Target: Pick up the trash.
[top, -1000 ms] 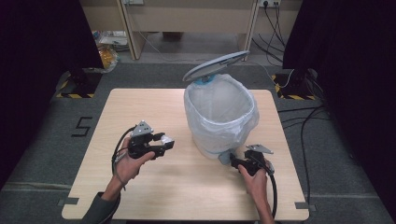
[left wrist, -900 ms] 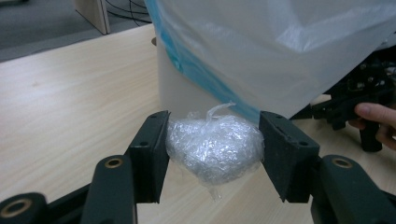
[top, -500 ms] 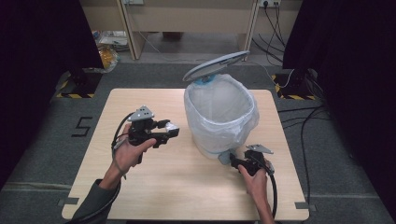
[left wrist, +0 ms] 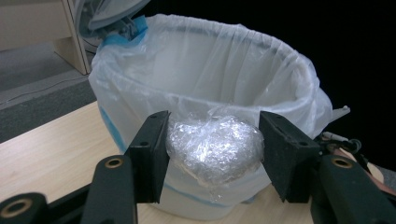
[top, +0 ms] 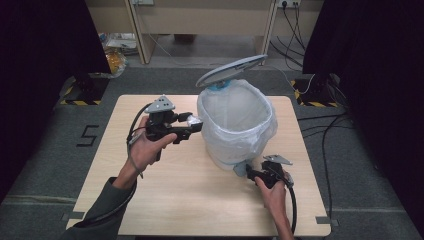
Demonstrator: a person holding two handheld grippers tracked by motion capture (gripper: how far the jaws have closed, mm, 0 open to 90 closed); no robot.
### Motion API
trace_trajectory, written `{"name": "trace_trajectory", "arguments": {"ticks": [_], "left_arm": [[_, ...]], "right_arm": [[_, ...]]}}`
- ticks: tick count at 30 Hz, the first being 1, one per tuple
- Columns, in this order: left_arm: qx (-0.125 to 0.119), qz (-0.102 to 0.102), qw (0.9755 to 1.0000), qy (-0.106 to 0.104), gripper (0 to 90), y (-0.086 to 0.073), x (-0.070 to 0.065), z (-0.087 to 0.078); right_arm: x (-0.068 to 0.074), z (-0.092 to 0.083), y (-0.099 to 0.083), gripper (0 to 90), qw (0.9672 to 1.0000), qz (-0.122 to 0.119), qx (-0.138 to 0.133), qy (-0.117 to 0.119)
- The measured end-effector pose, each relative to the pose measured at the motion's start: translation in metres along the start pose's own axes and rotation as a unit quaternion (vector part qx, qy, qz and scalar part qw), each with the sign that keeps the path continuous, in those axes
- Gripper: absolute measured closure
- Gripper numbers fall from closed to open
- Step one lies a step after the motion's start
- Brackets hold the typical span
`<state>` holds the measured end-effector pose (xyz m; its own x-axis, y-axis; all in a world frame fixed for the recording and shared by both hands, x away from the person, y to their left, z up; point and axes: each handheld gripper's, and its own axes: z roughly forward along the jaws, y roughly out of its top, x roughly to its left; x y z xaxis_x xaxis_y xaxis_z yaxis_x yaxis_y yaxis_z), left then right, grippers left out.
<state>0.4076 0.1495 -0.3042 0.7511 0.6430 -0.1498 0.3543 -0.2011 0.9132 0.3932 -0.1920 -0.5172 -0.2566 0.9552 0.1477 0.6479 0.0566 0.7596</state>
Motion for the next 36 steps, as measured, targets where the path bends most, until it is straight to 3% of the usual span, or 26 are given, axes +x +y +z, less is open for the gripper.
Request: {"name": "trace_trajectory", "arguments": {"ticks": [22, 36], "left_arm": [[-0.015, 0.0, 0.9999, -0.005, 44.8, 0.027, -0.003, 0.011], [-0.013, 0.001, 0.9998, -0.018, 44.9, 0.044, -0.012, 0.041]], "right_arm": [[0.0, 0.0, 0.0, 20.2, 1.0, 0.0, 0.0, 0.001], [0.0, 0.0, 0.0, 20.2, 1.0, -0.001, 0.001, 0.002]]}}
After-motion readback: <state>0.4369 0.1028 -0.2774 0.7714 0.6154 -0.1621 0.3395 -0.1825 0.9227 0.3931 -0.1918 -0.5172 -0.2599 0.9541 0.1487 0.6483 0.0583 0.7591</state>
